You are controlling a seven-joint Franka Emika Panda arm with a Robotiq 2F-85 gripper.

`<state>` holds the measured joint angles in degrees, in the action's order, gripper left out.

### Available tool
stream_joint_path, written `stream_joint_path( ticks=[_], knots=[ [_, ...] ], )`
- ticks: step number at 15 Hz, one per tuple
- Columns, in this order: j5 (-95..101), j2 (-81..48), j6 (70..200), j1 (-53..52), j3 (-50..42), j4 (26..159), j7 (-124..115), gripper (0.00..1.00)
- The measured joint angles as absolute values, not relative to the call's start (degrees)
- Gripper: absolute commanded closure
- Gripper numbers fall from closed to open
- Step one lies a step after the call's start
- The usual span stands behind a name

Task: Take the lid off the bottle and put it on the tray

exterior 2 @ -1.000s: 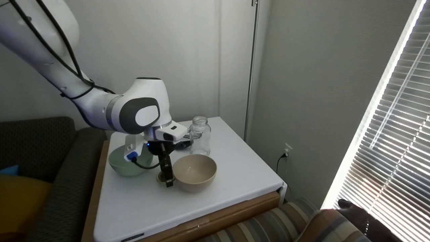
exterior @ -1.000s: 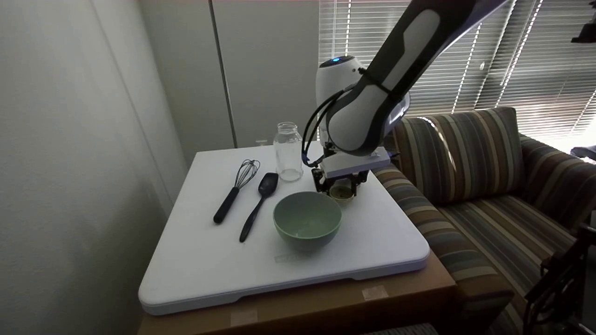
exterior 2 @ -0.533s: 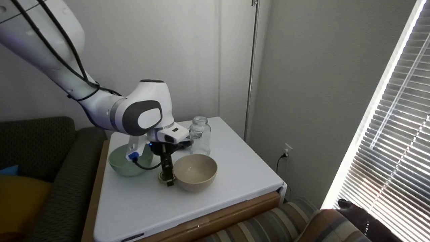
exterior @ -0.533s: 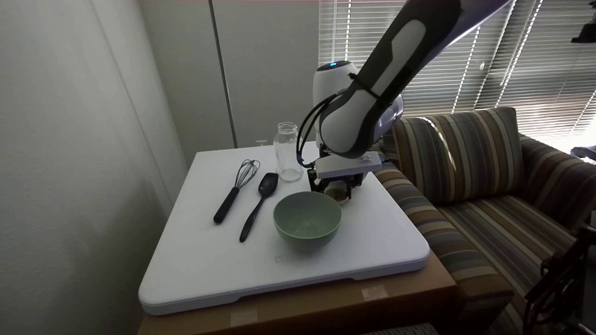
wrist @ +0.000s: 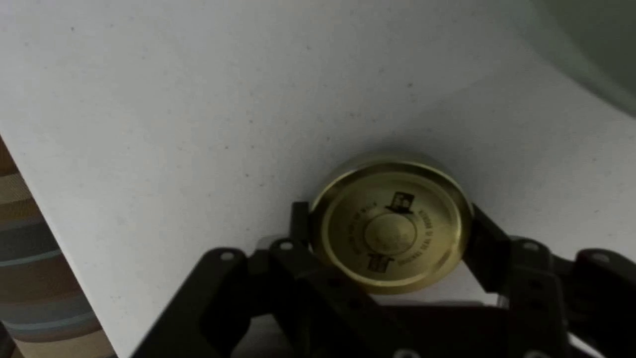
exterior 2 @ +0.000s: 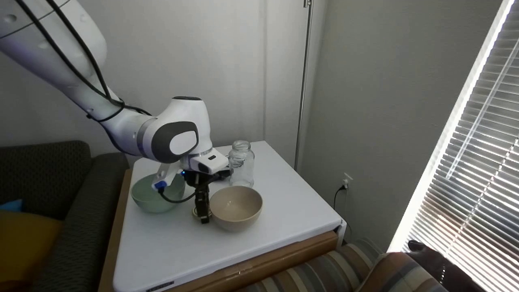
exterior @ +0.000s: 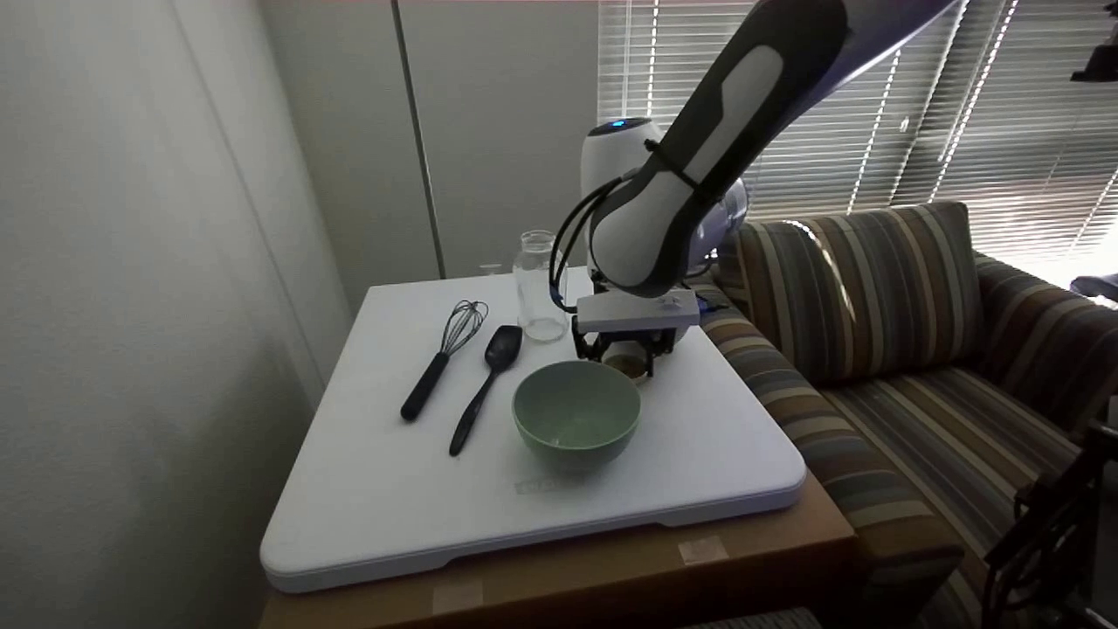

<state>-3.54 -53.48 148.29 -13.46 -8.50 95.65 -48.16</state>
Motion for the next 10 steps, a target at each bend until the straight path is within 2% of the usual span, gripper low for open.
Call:
stream_joint_path(
  ticks=[1, 2, 4, 10],
  knots=[
    [-3.89, -53.61, 147.68, -13.28, -8.37, 95.23, -48.26, 0.20],
    [-4.11, -53.73, 147.12, -13.06, -8.21, 94.86, -48.26, 0.06],
    [-4.23, -54.08, 146.08, -12.77, -8.01, 94.10, -48.27, 0.00],
    [-4.24, -55.09, 145.48, -12.60, -7.90, 92.87, -48.29, 0.00]
  ],
)
